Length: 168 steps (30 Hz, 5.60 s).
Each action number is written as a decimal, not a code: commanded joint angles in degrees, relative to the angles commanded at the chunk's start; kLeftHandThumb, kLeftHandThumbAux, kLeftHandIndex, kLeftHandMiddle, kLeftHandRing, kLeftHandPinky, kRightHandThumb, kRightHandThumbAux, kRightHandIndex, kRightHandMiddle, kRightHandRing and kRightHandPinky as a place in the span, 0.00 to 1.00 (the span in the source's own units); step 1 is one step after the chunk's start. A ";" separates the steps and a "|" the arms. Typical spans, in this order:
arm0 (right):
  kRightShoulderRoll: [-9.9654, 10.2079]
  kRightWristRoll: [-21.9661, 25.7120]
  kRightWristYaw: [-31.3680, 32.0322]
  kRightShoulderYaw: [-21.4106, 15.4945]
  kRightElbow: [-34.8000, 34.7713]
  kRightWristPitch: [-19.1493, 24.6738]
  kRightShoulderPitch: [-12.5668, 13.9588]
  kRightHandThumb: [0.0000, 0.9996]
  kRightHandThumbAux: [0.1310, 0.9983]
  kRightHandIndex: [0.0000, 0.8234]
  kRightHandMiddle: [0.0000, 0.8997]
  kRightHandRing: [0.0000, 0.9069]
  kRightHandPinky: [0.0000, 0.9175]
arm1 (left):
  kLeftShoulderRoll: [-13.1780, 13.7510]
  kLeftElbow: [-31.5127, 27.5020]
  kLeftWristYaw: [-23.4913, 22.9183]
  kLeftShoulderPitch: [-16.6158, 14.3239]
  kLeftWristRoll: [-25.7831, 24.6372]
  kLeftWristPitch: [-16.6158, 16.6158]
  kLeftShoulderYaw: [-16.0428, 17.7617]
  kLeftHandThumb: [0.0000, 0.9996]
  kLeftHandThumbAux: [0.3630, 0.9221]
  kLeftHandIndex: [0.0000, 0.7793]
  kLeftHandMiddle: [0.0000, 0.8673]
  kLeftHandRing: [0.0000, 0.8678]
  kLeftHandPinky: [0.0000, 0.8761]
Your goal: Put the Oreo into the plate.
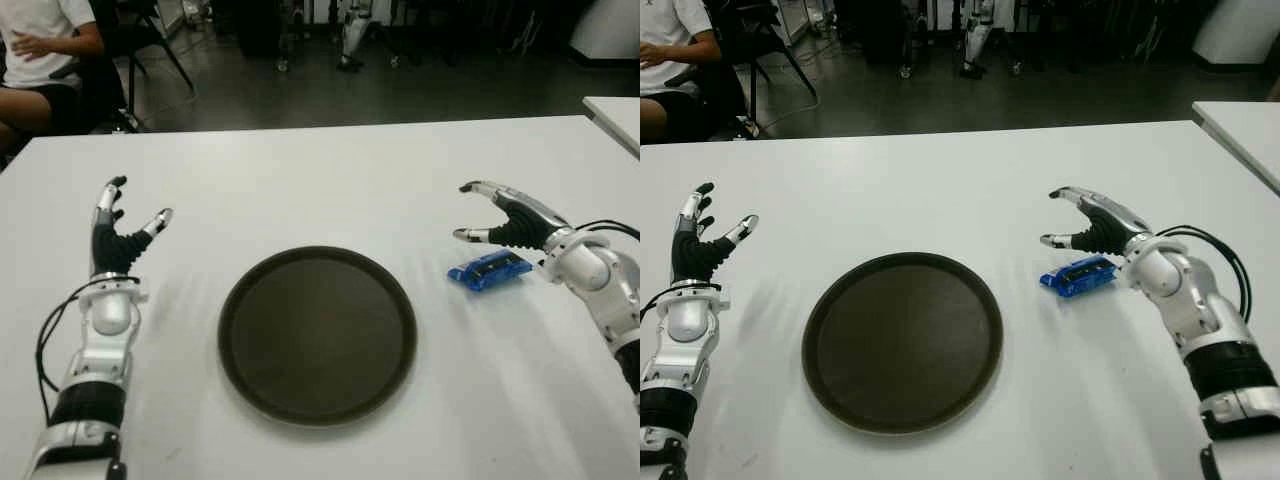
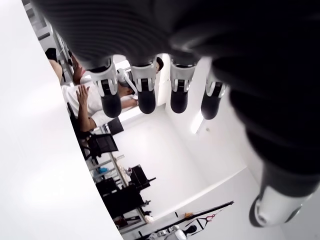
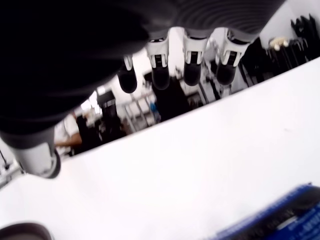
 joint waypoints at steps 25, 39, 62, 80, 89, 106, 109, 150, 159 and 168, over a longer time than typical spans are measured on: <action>-4.42 -2.22 10.73 2.61 -7.33 0.46 2.40 0.29 0.32 0.00 0.00 0.00 0.00 | -0.74 -5.32 -3.16 1.98 -2.40 2.89 0.65 0.00 0.46 0.02 0.02 0.00 0.00; -5.72 -2.85 15.00 4.14 -7.71 0.01 3.50 0.26 0.31 0.00 0.00 0.00 0.00 | -0.83 -6.14 -4.12 1.74 -3.03 5.01 1.13 0.00 0.42 0.00 0.01 0.00 0.00; -8.88 -5.23 19.72 3.31 -16.47 8.79 5.21 0.32 0.34 0.00 0.00 0.00 0.03 | 1.69 16.03 0.79 -5.96 -0.93 -7.75 1.30 0.00 0.39 0.00 0.01 0.01 0.01; -7.33 -6.88 2.38 0.92 -5.41 3.27 5.31 0.03 0.46 0.00 0.00 0.00 0.00 | 2.99 20.85 0.83 -8.02 -0.07 -9.91 0.41 0.00 0.41 0.00 0.00 0.00 0.00; -7.40 -5.82 -0.47 0.57 -5.36 0.96 6.15 0.00 0.49 0.00 0.00 0.00 0.00 | 3.04 21.59 0.60 -8.43 -0.28 -10.19 0.28 0.00 0.38 0.00 0.00 0.00 0.00; -7.47 -6.02 -1.13 1.39 -1.34 -3.59 5.39 0.00 0.59 0.00 0.00 0.00 0.00 | 3.36 22.38 0.71 -8.13 -0.08 -10.33 -0.29 0.00 0.39 0.01 0.02 0.02 0.00; -7.48 -5.88 -0.60 1.43 -1.21 -3.88 5.44 0.00 0.59 0.00 0.00 0.00 0.00 | 3.27 22.39 0.90 -8.16 -0.18 -10.15 -0.22 0.00 0.39 0.00 0.02 0.02 0.00; -7.56 -6.11 5.45 3.25 -1.66 -3.32 6.80 0.00 0.64 0.00 0.00 0.00 0.00 | 3.57 21.14 1.92 -7.34 1.88 -12.14 -1.28 0.00 0.40 0.00 0.00 0.01 0.01; -7.04 -5.61 5.36 3.74 0.11 -4.38 6.23 0.00 0.62 0.00 0.00 0.00 0.00 | 2.96 18.82 -0.83 -6.45 -0.62 -11.10 -0.31 0.00 0.34 0.00 0.00 0.01 0.03; -6.83 -5.73 6.37 4.38 1.06 -4.13 5.42 0.00 0.59 0.00 0.00 0.00 0.00 | 2.51 17.06 -2.00 -5.94 -2.14 -10.29 0.10 0.00 0.38 0.00 0.00 0.01 0.04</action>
